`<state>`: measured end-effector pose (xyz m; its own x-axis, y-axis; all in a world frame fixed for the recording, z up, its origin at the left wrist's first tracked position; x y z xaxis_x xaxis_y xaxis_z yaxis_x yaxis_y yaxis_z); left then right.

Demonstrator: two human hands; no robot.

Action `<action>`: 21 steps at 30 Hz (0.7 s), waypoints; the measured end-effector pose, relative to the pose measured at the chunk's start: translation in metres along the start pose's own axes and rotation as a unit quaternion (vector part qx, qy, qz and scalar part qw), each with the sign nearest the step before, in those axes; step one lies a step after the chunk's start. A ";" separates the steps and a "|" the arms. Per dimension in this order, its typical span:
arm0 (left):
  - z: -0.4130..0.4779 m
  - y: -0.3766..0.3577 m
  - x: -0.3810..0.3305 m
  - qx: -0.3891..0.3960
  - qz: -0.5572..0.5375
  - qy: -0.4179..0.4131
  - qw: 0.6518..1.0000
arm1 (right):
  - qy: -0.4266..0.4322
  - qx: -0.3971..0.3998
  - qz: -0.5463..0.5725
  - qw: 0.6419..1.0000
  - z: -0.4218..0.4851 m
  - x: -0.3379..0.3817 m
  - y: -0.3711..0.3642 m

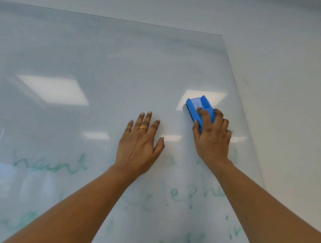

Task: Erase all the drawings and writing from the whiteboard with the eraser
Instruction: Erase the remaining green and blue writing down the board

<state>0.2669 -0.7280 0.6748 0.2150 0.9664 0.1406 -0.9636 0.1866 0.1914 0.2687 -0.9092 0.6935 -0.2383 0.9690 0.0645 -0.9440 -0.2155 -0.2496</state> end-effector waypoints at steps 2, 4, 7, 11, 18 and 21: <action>0.002 -0.004 -0.007 0.003 0.003 -0.005 1.000 | -0.020 0.006 0.000 1.000 0.001 -0.021 0.002; 0.002 -0.009 -0.009 0.010 0.008 -0.005 1.000 | -0.049 0.014 0.005 0.999 0.000 -0.044 0.003; 0.000 -0.013 -0.009 0.013 0.010 -0.007 1.000 | -0.092 0.022 -0.001 0.995 -0.005 -0.078 0.010; -0.002 -0.014 -0.010 0.014 0.007 -0.001 1.000 | -0.132 0.032 0.004 0.991 -0.018 -0.109 0.016; -0.001 -0.015 -0.009 0.023 -0.011 0.004 1.000 | -0.217 0.030 0.006 0.976 -0.046 -0.116 0.020; 0.000 -0.015 -0.008 0.028 -0.013 -0.004 1.000 | -0.221 0.022 0.014 0.975 -0.057 -0.100 0.022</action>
<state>0.2792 -0.7386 0.6707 0.2420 0.9598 0.1419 -0.9473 0.2021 0.2487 0.2851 -1.0034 0.6262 -0.3305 0.8182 0.4704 -0.9421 -0.2562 -0.2162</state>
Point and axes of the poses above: each hand's wrist, its own z-axis towards the middle knuckle, its own y-axis out of the back of the hand, x = y × z, the point moved 10 cm from there along z, towards the middle knuckle, and after that the axes turned 4 degrees about y, right-handed, at the moved point
